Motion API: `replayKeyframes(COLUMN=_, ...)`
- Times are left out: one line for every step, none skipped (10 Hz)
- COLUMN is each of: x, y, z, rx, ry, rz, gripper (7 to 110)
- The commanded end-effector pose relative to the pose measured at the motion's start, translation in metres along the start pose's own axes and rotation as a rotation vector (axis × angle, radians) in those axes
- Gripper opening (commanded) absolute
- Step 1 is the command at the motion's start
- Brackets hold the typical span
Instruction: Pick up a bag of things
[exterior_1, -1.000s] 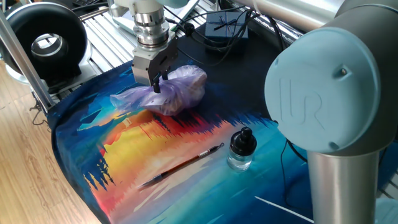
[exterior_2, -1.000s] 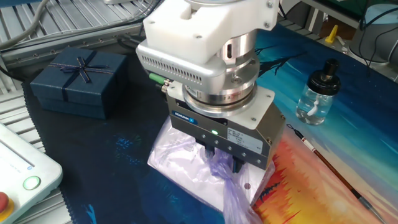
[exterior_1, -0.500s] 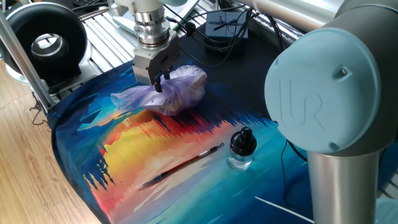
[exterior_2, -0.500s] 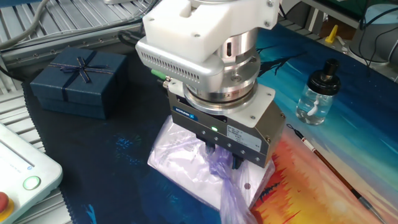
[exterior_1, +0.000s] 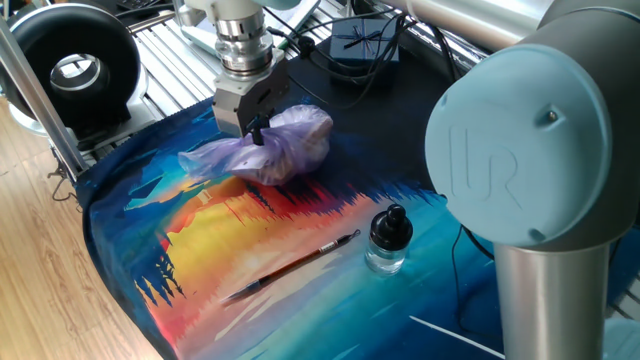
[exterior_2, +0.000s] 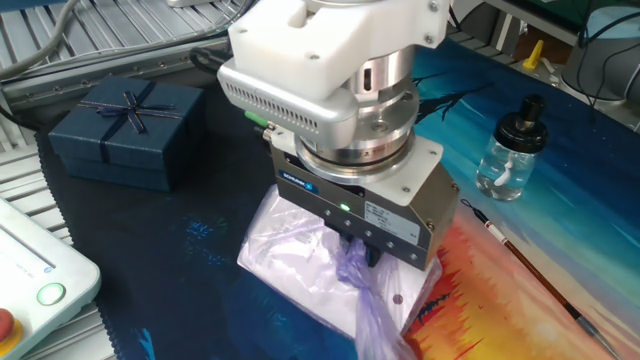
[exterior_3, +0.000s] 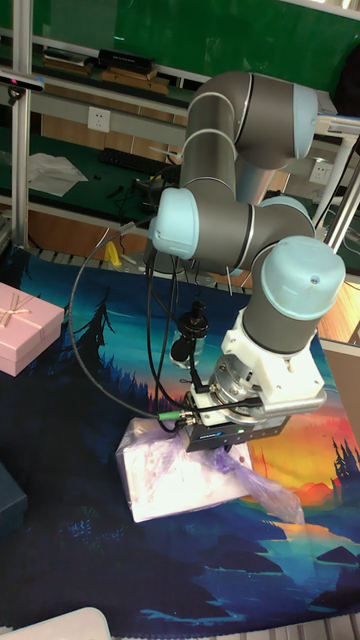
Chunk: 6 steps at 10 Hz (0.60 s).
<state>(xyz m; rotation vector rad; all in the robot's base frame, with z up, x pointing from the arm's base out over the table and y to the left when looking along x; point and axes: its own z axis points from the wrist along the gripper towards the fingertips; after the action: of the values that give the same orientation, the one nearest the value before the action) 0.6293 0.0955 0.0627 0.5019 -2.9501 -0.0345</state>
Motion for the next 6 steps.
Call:
replayKeyframes(x=-0.0022, y=0.0029, z=-0.0004, rx=-0.015, ry=-0.007, rz=0.013, gripper=22)
replayKeyframes(x=-0.0040, y=0.0011, z=0.0013, rx=-0.008, ry=-0.010, rz=0.022, gripper=22)
replayKeyframes(x=-0.0074, y=-0.0006, z=0.0042, rx=-0.002, ry=-0.017, rz=0.033, gripper=7)
replayKeyframes(x=-0.0074, y=-0.0010, z=0.0043, rx=0.002, ry=-0.015, rz=0.053, gripper=7)
replayKeyframes(x=-0.0063, y=-0.0005, z=0.0021, rx=0.002, ry=-0.011, rz=0.057, gripper=7)
replayKeyframes(x=-0.0063, y=0.0019, z=0.0005, rx=-0.006, ry=-0.012, rz=0.056, gripper=7)
